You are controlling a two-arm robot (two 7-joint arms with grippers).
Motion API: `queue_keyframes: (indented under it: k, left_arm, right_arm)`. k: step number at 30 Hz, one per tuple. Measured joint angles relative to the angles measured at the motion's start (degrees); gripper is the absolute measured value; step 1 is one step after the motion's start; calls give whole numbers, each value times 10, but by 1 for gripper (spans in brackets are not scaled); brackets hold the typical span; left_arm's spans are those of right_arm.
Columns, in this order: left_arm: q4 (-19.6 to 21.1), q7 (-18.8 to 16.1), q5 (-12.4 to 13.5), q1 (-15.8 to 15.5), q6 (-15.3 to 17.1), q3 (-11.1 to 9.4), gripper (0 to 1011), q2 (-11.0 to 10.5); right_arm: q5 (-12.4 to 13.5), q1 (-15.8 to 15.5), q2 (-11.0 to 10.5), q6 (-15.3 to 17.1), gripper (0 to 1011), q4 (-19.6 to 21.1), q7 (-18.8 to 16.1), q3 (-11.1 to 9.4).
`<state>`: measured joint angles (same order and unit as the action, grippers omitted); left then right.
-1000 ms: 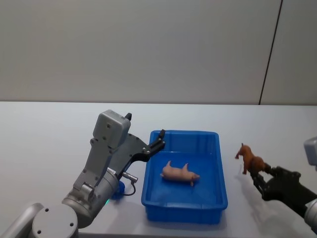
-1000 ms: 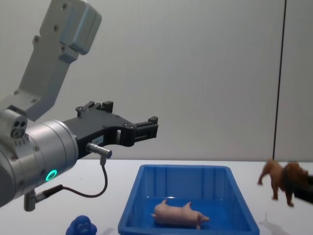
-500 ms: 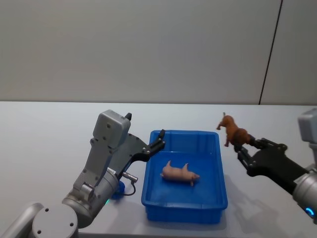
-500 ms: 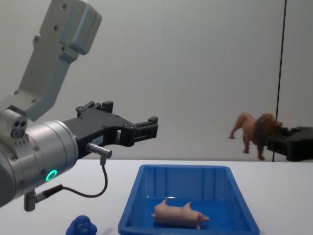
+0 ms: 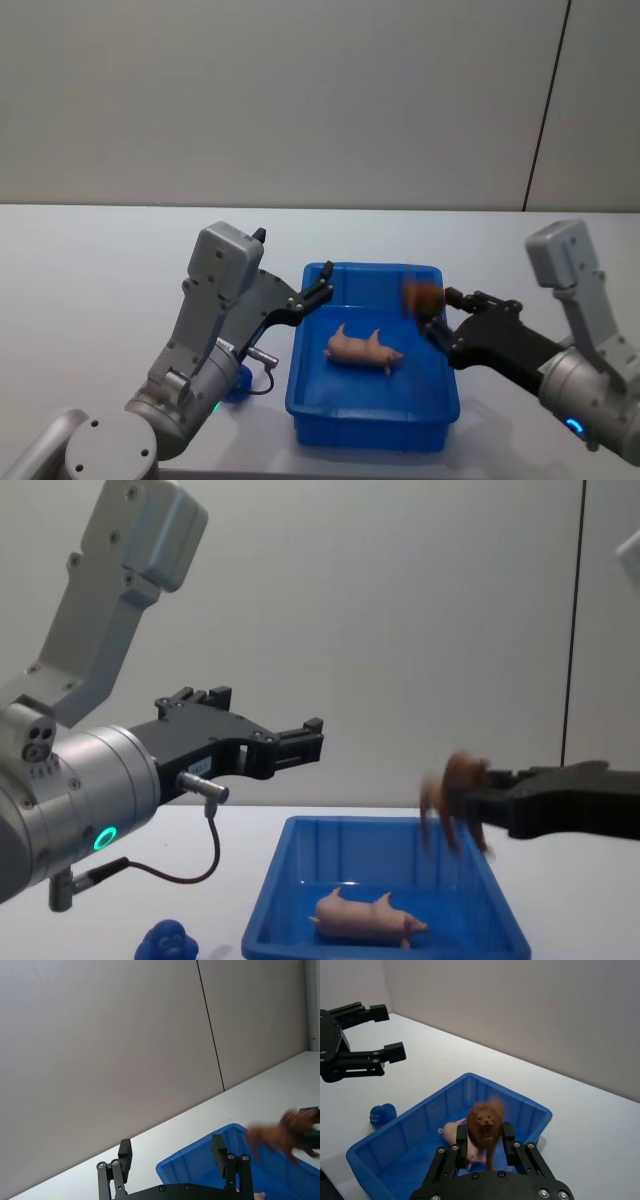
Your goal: Pick up the two dolls from the table and place them into the box.
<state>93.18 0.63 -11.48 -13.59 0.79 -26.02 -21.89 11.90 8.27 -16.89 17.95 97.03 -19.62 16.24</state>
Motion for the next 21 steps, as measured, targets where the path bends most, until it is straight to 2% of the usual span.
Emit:
queue_keyframes:
  k: [4, 9, 11, 13, 15, 17, 21]
  left_arm:
    - [0, 0, 0, 0, 0, 0, 1002, 0]
    - [0, 0, 0, 0, 0, 0, 1002, 0]
    - [0, 0, 0, 0, 0, 0, 1002, 0]
    - [0, 0, 0, 0, 0, 0, 1002, 0]
    - [0, 0, 0, 0, 0, 0, 1002, 0]
    - [0, 0, 0, 0, 0, 0, 1002, 0]
    - [0, 0, 0, 0, 0, 0, 1002, 0]
  right_arm:
    - [-8, 6, 8, 3, 499, -9, -6, 7]
    - [-16, 12, 14, -2, 684, -17, -10, 13]
    - [-18, 13, 15, -6, 722, -19, -11, 14]
    - [-18, 13, 16, -10, 752, -19, -11, 15]
    - [-19, 13, 16, -17, 850, -19, -11, 15]
    - [-19, 13, 14, -26, 868, -19, -10, 15]
    - [-16, 11, 10, -38, 992, -17, -7, 11]
